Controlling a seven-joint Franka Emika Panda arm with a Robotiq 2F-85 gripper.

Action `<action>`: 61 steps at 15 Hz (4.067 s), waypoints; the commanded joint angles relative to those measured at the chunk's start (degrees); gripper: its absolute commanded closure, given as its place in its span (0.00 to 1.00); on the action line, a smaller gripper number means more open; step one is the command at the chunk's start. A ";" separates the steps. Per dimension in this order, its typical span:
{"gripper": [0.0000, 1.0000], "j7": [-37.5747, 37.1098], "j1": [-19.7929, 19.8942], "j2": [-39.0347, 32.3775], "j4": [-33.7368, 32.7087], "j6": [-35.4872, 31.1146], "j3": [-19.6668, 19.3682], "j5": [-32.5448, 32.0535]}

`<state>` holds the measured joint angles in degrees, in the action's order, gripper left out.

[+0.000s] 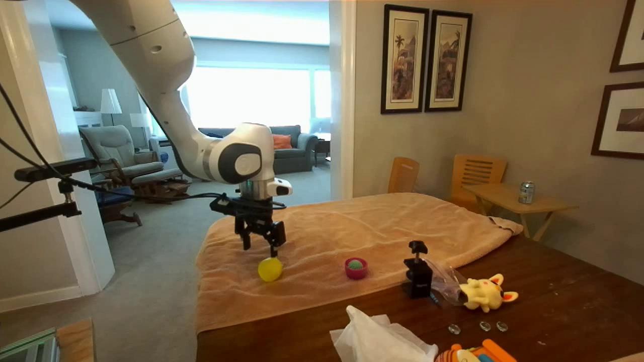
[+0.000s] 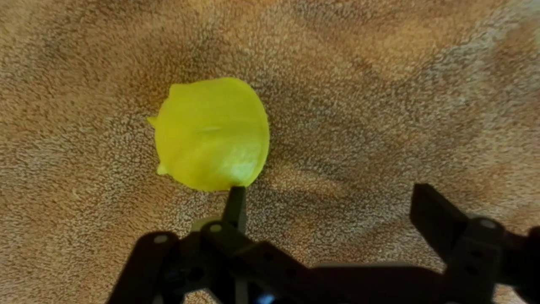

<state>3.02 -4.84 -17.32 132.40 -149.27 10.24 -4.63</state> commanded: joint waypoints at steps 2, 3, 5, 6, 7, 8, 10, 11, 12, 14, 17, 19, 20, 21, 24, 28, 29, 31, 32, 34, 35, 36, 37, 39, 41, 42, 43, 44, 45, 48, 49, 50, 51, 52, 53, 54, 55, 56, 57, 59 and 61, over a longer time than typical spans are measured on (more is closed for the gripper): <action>0.00 1.93 -0.78 -1.91 -2.51 2.74 0.22 2.04; 0.00 1.72 -1.03 -2.22 -2.85 3.08 0.18 1.76; 0.00 1.65 -1.42 -2.72 -3.46 3.65 0.22 1.58; 0.00 1.55 -1.63 -2.99 -3.85 3.88 0.20 1.49; 0.00 1.47 -1.83 -3.24 -4.17 3.96 0.17 1.36; 0.00 1.50 -1.99 -3.45 -4.55 4.09 0.21 1.34; 0.00 1.32 -2.35 -3.79 -5.18 4.24 0.15 1.15; 0.00 1.36 -2.42 -3.94 -5.45 4.33 0.15 1.18; 0.00 1.30 -2.55 -4.05 -5.69 4.45 0.09 1.08; 0.00 1.24 -2.75 -4.09 -6.05 4.73 0.07 1.01; 0.00 1.22 -3.05 -1.23 -4.33 4.30 0.17 0.56; 0.00 0.79 -3.49 0.59 -3.01 4.63 -0.14 -0.25; 0.00 0.20 -3.92 1.46 -2.34 5.18 -0.67 -1.33; 0.00 -0.34 -4.16 2.18 -1.75 5.60 -1.04 -2.05; 0.00 -1.41 -4.47 4.19 0.25 6.05 -2.19 -4.08; 0.00 -5.90 -4.78 5.01 2.17 3.56 -5.34 -9.29; 0.00 -7.69 -4.87 4.60 2.30 2.03 -6.35 -11.49; 0.00 -10.08 -4.74 3.70 2.64 -0.08 -7.75 -13.88; 0.00 -10.10 -4.48 3.29 2.78 -0.92 -8.04 -14.02; 0.00 -9.18 -3.99 2.23 2.80 -3.14 -7.79 -12.35; 0.00 -8.27 -3.73 1.87 2.93 -3.82 -7.35 -10.92; 0.00 -7.41 -3.44 1.53 2.87 -3.68 -6.72 -9.19; 0.00 -7.32 -3.41 1.27 2.67 -2.93 -6.47 -8.26; 0.00 -7.44 -3.43 0.75 2.38 -2.05 -6.32 -7.20; 0.00 -7.91 -3.57 0.19 2.16 -1.52 -6.55 -6.85; 0.00 -8.08 -3.65 -0.01 2.12 -1.50 -6.72 -6.90; 0.00 -8.45 -3.83 -0.13 2.15 -1.51 -6.93 -7.06; 0.23 -8.30 -3.81 -0.31 2.11 -1.48 -6.95 -7.04; 0.26 -8.18 -3.79 -0.48 2.02 -1.33 -6.95 -6.98; 0.50 -8.05 -3.80 -0.77 1.87 -0.79 -6.95 -6.84; 0.56 -8.03 -3.80 -0.80 1.81 -0.51 -6.94 -6.79; 0.63 -8.03 -3.79 -0.76 1.81 -0.28 -6.95 -6.81; 0.65 -8.05 -3.78 -0.44 1.96 -0.22 -7.01 -6.90; 0.65 -7.55 -3.49 -0.14 2.14 -0.42 -6.84 -6.54; 0.65 -6.76 -3.01 0.57 2.57 -0.71 -6.70 -6.11; 0.65 -6.86 -2.77 1.49 3.17 -1.08 -6.91 -6.02; 0.65 -6.32 -2.12 2.96 4.24 -1.53 -6.84 -5.33; 0.65 -5.85 -1.47 4.20 5.15 -2.06 -6.76 -4.56; 0.65 -5.06 -0.42 6.11 6.69 -2.87 -6.72 -3.31; 0.65 -5.21 1.50 10.05 9.74 -5.28 -7.62 -0.99; 0.65 -6.39 3.70 14.10 13.53 -8.43 -9.39 1.19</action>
<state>-3.83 -3.96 -11.38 138.43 -153.59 2.44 -7.03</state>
